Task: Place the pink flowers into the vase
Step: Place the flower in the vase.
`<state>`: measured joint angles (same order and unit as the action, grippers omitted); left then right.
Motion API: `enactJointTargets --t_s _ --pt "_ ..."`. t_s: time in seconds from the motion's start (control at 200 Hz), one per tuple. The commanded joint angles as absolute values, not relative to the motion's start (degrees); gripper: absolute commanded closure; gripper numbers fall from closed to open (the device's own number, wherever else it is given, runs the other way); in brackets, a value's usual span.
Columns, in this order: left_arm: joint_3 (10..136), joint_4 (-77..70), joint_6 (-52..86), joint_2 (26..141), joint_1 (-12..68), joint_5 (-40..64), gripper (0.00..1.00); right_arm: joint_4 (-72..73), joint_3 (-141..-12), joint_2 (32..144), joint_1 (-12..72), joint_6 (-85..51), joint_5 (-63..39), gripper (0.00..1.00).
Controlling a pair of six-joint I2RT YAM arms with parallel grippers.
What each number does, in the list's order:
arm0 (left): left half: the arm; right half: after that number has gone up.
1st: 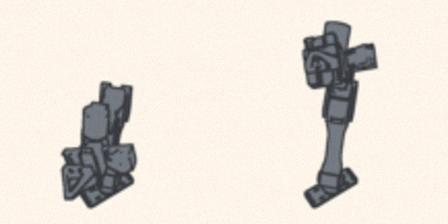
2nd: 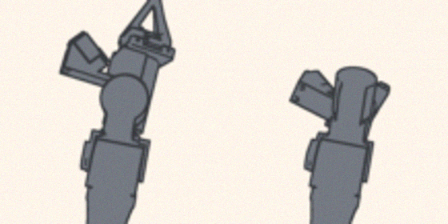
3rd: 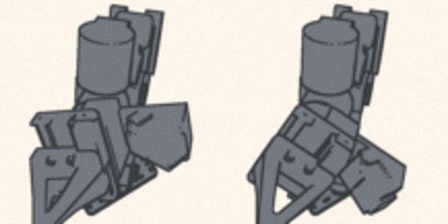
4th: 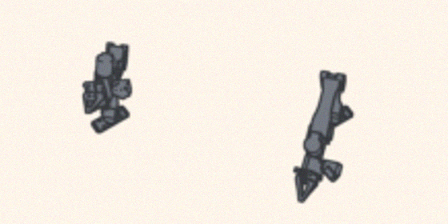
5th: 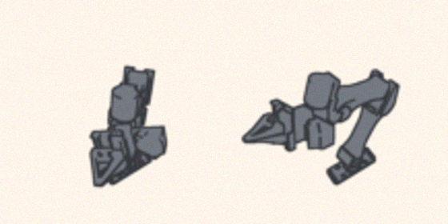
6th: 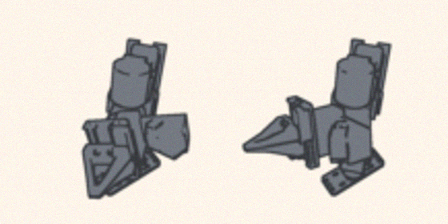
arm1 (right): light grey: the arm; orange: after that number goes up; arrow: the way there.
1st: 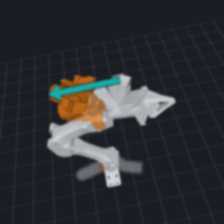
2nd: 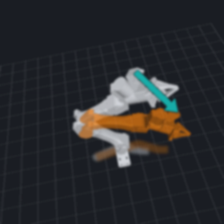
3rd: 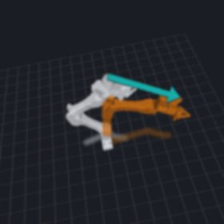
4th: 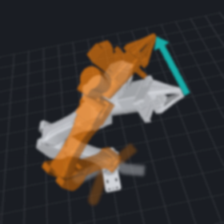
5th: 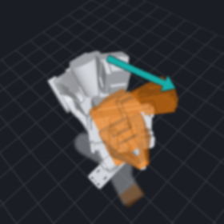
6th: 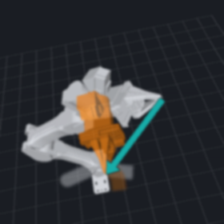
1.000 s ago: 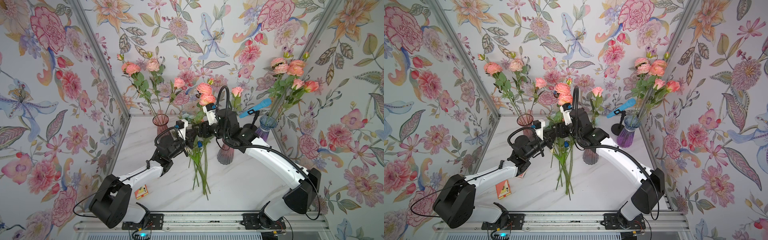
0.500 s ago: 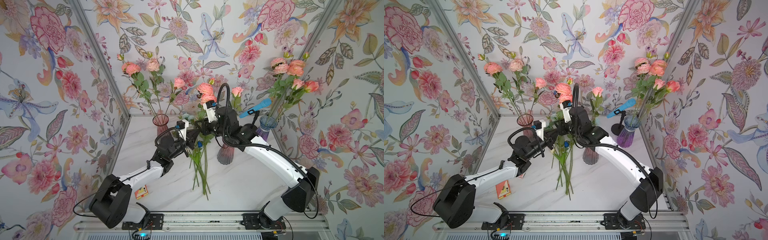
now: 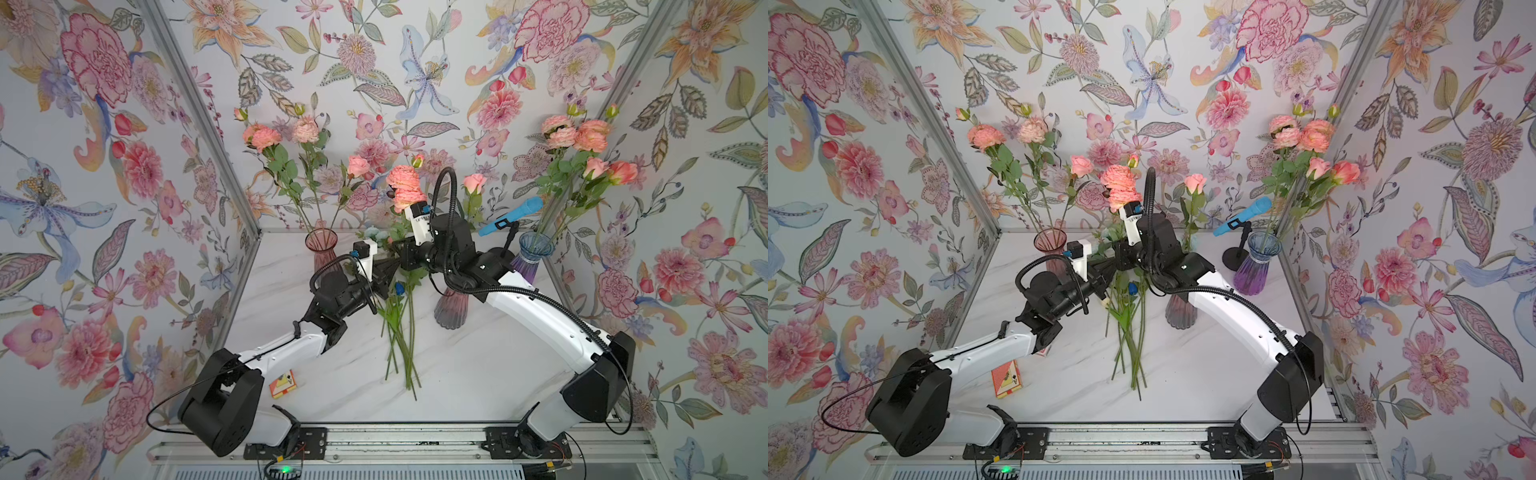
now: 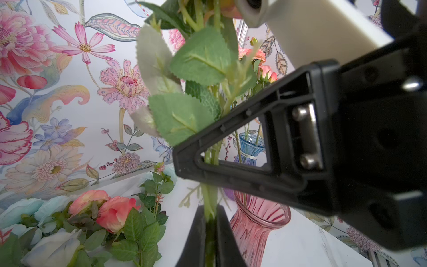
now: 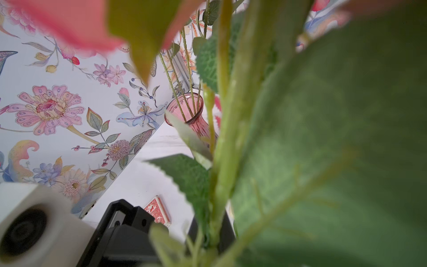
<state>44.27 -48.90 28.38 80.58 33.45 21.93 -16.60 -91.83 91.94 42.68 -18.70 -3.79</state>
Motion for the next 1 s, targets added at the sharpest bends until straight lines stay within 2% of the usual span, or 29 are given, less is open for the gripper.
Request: enactJointTargets --t_s 0.0,0.155,0.275,0.33,0.65,0.996 --pt "44.55 -50.66 28.74 80.95 34.16 23.93 0.92 -15.73 -93.08 92.48 42.95 -18.11 -2.51 0.93" --pt "44.69 -50.20 28.35 80.95 34.21 23.82 0.73 -15.80 -93.17 92.20 42.48 -17.58 -1.60 0.96" --pt "44.95 -49.31 27.57 80.95 34.49 23.96 0.47 -15.69 -93.42 91.77 41.18 -17.06 -1.45 0.97" --pt "45.26 -48.49 27.04 81.03 34.63 23.98 0.43 -15.74 -93.68 91.51 40.40 -16.73 -1.64 0.97" --pt "46.05 -46.00 25.21 81.05 35.14 23.69 0.01 -15.73 -98.18 88.07 37.44 -10.25 0.96 0.97" --pt "46.48 -44.34 22.97 81.02 36.15 23.27 0.00 -15.78 -102.88 81.69 33.23 -3.81 3.11 0.96"
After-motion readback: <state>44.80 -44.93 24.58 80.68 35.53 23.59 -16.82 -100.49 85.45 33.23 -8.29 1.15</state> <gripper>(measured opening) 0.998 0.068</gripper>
